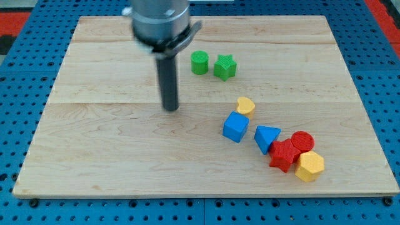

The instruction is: Separate the red blocks

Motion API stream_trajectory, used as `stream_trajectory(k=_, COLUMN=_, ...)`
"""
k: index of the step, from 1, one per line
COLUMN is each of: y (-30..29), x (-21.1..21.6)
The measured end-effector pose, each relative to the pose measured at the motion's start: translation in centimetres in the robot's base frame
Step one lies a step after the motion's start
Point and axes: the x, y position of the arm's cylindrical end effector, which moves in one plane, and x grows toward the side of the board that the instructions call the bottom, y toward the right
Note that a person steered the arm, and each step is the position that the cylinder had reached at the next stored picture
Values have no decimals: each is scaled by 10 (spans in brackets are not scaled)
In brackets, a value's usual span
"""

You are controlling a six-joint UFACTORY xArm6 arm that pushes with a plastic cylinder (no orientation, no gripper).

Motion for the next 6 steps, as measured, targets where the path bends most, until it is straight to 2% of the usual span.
stream_trajectory(k=1, y=50, x=111)
stream_trajectory(k=2, y=91, x=128)
stream_trajectory(k=3, y=119, x=127)
stream_trajectory(k=4, y=262, x=127)
stream_trajectory(k=5, y=346, x=119)
stream_trajectory(k=6, y=292, x=94)
